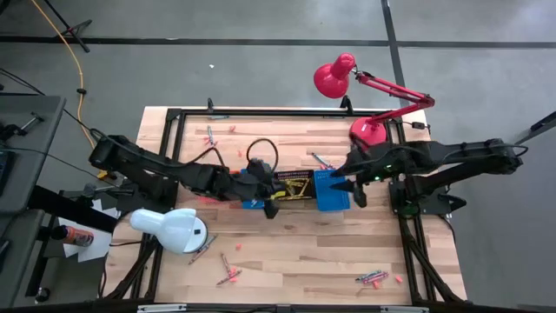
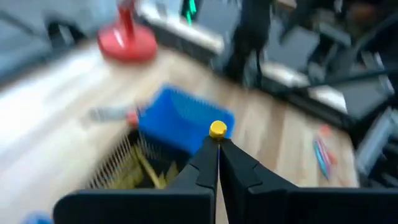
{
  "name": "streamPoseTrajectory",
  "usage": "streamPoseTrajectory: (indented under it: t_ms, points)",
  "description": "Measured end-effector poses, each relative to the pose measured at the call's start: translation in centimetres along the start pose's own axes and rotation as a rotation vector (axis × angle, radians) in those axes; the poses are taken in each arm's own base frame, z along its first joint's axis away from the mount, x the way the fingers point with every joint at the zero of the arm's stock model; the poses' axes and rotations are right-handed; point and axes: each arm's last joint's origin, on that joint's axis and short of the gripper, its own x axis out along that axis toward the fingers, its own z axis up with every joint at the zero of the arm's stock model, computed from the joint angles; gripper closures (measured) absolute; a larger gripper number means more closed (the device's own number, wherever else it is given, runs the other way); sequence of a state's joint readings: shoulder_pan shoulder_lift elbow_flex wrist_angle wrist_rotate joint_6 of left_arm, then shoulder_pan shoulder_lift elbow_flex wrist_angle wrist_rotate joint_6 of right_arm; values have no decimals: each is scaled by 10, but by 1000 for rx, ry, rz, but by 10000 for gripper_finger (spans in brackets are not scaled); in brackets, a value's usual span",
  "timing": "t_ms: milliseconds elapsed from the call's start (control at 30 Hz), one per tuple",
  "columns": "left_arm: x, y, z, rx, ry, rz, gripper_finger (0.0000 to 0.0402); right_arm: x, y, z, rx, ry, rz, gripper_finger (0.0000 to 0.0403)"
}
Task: Sort crayons
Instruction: Put the yellow crayon into the black bin, then put the blue crayon into the orange bin
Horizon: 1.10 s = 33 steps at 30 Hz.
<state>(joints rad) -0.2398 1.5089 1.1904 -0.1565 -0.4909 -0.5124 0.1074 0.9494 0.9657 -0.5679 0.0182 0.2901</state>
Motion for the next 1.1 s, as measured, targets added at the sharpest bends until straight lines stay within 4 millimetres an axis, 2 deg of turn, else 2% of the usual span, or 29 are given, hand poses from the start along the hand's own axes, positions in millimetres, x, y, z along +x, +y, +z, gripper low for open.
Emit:
streamPoseTrajectory:
  t_ms: [133,300,633,733,1000,1100]
  points:
    - [1,2,17,36,-145,24,400,-23,3,5,35,-118,48,233]
    - [2,4,28,75,-227,11,401,-42,8,9,41,-230,71,233]
    - [3,5,29,95,-214,-23,401,-43,16,6,41,-242,44,233]
    - [-5,6,34,95,-234,-33,401,-42,17,6,40,-241,38,233]
    - [-48,11,61,115,-340,-73,401,-42,16,5,35,-236,33,233]
    - [-57,14,64,128,-370,-79,401,-42,16,5,16,-237,29,233]
